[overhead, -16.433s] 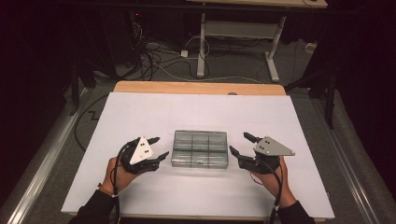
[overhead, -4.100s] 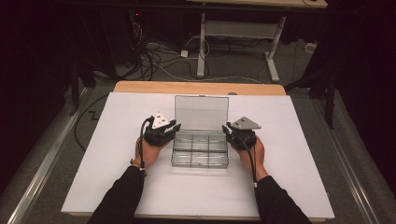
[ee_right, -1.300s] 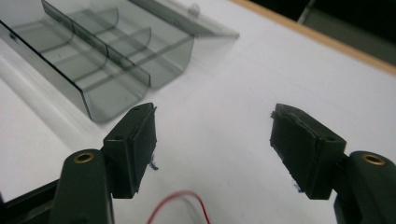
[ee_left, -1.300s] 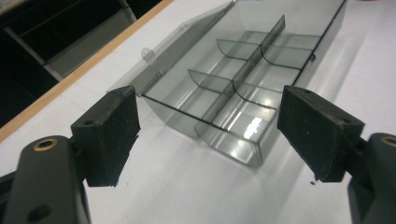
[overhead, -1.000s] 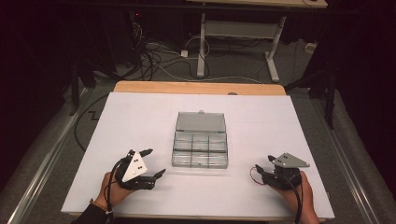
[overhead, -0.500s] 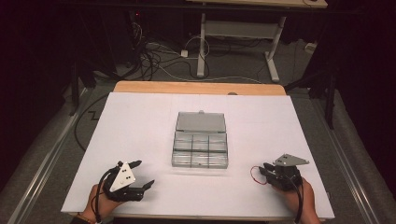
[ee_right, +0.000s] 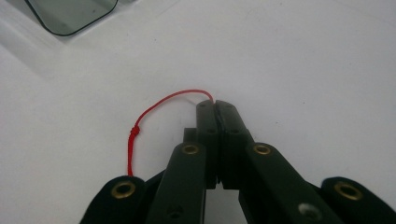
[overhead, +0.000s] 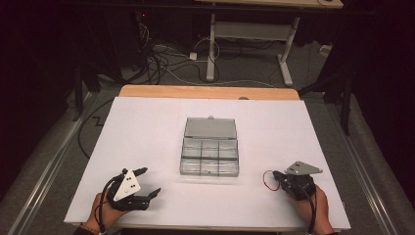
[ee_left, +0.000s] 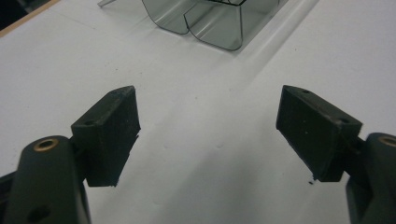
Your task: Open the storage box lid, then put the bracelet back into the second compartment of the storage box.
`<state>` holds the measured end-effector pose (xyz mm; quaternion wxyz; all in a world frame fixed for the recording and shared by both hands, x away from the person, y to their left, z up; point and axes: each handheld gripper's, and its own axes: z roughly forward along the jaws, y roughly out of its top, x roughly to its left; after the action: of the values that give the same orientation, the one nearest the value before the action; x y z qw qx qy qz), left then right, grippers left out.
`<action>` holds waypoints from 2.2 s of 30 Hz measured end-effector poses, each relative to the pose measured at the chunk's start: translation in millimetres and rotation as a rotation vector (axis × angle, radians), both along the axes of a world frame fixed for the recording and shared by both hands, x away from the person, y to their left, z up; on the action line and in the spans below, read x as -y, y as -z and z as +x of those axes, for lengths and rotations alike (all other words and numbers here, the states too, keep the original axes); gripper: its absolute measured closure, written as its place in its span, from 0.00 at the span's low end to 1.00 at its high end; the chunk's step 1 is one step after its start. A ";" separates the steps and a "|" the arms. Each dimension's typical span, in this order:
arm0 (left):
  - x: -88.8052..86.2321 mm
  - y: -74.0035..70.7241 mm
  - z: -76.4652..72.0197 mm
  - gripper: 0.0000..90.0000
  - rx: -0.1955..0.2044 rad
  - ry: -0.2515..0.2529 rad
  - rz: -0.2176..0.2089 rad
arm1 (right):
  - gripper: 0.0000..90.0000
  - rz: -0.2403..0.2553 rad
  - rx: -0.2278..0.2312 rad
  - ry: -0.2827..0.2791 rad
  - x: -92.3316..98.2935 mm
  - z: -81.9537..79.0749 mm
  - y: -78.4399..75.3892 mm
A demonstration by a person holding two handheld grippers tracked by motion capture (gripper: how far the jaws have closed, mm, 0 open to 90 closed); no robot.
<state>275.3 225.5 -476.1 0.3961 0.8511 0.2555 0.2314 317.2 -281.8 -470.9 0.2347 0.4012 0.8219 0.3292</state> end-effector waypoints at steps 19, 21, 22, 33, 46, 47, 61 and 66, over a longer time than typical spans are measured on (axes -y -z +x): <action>-3.1 2.1 -0.8 0.23 0.014 -0.016 0.027 | 1.00 0.046 0.217 -0.007 -3.9 -9.1 -24.0; -3.3 2.8 -1.0 0.23 0.014 -0.020 0.030 | 1.00 0.053 0.228 -0.006 -4.2 -9.4 -25.3; -3.4 3.3 -1.2 0.23 0.013 -0.019 0.029 | 1.00 0.059 0.237 -0.009 -4.2 -9.6 -26.9; 0.7 3.4 -1.6 0.23 0.020 -0.006 0.046 | 1.00 0.076 0.298 -0.025 -7.4 -13.8 -32.2; -0.4 3.3 -1.5 0.23 0.016 -0.007 0.045 | 1.00 0.099 0.334 -0.051 -16.6 -13.1 -38.7; -0.5 3.4 -1.3 0.23 0.015 -0.007 0.044 | 1.00 0.102 0.335 -0.054 -16.7 -12.5 -39.3; -0.7 5.2 0.4 0.23 0.001 -0.008 0.039 | 1.00 0.130 0.368 -0.067 -23.6 -8.7 -49.6; -0.5 5.0 -0.4 0.23 -0.007 -0.009 0.035 | 1.00 0.138 0.376 -0.077 -29.5 -6.0 -53.5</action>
<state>274.9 226.0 -481.1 0.3792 0.8575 0.2567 0.2344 311.1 -252.2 -417.4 0.3430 0.3162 0.7539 0.4626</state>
